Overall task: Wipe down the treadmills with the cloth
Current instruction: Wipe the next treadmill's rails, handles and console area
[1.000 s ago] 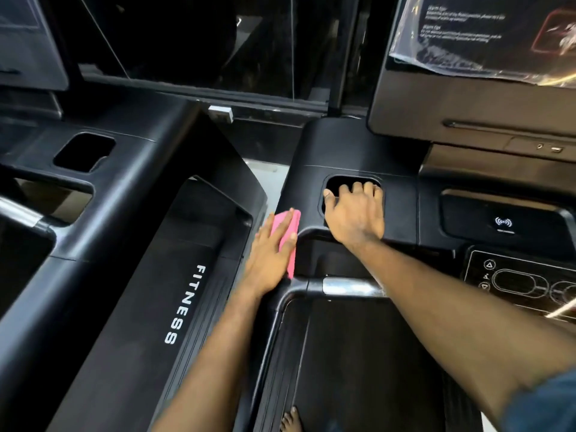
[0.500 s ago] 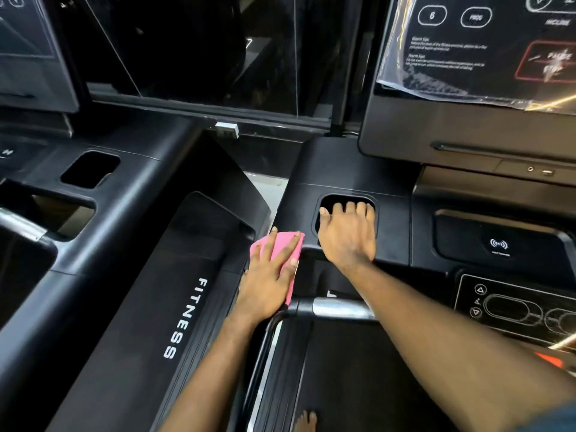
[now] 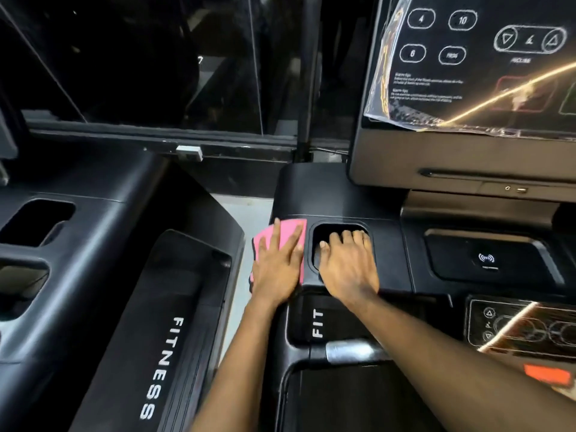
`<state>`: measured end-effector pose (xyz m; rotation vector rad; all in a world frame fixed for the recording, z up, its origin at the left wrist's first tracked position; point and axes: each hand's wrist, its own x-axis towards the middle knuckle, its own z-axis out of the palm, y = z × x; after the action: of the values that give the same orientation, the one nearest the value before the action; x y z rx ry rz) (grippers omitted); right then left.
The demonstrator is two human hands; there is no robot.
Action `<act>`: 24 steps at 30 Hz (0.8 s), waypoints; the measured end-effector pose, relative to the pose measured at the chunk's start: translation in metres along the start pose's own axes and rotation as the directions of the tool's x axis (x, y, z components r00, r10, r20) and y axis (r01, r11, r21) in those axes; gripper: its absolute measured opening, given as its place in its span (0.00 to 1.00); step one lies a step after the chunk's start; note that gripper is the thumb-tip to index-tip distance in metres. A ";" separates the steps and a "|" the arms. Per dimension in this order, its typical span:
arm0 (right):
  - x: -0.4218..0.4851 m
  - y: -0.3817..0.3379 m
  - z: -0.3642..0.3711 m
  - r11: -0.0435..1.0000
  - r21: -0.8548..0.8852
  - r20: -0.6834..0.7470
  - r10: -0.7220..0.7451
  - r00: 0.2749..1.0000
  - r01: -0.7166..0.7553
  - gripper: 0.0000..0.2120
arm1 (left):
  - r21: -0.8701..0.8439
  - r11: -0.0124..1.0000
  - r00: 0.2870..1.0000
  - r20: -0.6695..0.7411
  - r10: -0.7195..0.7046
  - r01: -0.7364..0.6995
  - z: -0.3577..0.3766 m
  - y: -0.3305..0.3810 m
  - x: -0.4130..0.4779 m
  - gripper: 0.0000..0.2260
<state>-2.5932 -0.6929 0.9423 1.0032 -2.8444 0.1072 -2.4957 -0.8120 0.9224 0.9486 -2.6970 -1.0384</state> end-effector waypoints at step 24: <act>0.001 -0.002 0.003 0.998 -0.005 -0.037 0.058 0.998 -0.058 0.16 | -0.087 0.996 0.999 -0.033 0.006 -0.009 0.014 -0.024 0.003 0.27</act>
<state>-2.5930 -0.6958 0.9391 0.9083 -2.8394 0.1203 -2.4899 -0.8193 0.8957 0.9307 -2.6038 -1.1193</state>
